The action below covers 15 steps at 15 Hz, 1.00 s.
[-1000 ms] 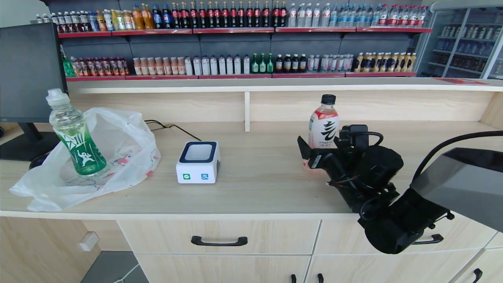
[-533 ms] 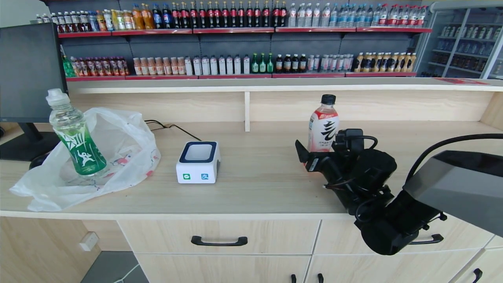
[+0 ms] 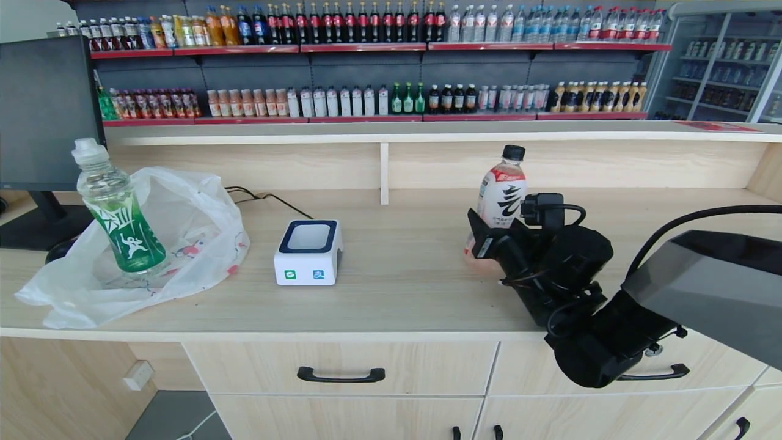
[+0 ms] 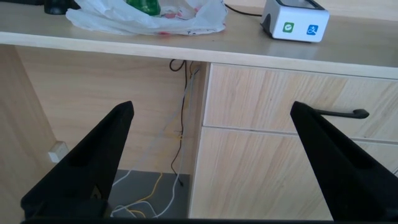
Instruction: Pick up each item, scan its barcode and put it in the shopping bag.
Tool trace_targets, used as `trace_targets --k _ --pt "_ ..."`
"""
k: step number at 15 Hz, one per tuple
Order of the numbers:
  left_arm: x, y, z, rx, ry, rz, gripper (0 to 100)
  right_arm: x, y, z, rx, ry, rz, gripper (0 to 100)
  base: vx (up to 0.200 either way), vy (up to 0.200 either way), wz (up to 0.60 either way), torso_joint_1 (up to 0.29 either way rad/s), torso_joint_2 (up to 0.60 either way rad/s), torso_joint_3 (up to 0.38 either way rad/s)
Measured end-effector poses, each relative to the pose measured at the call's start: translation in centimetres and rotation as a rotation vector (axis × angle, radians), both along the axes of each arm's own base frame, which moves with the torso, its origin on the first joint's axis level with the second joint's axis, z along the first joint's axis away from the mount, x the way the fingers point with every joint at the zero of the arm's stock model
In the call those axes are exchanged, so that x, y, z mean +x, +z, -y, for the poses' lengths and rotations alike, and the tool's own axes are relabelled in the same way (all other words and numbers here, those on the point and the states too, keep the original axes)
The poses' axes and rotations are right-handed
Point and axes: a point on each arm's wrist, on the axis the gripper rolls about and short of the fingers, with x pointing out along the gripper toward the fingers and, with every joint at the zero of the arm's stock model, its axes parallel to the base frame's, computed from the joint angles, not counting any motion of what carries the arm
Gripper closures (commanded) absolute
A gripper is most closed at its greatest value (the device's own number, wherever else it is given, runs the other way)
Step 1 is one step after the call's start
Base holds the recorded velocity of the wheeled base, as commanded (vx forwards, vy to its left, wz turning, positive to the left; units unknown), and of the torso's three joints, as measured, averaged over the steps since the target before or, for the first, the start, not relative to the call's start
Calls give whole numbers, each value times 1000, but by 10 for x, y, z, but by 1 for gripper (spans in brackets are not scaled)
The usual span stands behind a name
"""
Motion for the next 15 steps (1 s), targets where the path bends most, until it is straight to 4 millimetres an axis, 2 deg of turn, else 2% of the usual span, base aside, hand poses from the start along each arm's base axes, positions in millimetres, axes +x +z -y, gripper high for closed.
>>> trace_targets --k 8,12,15 --pt "0 0 0 0 0 0 0 -5 12 6 10 -9 18 100 0 0 0 0 0 0" --pt "0 0 0 0 0 -3 0 -24 23 14 9 -5 14 100 0 0 0 0 0 0" --pt "0 0 0 1 0 -5 0 -49 33 18 10 18 4 100 0 0 0 0 0 0"
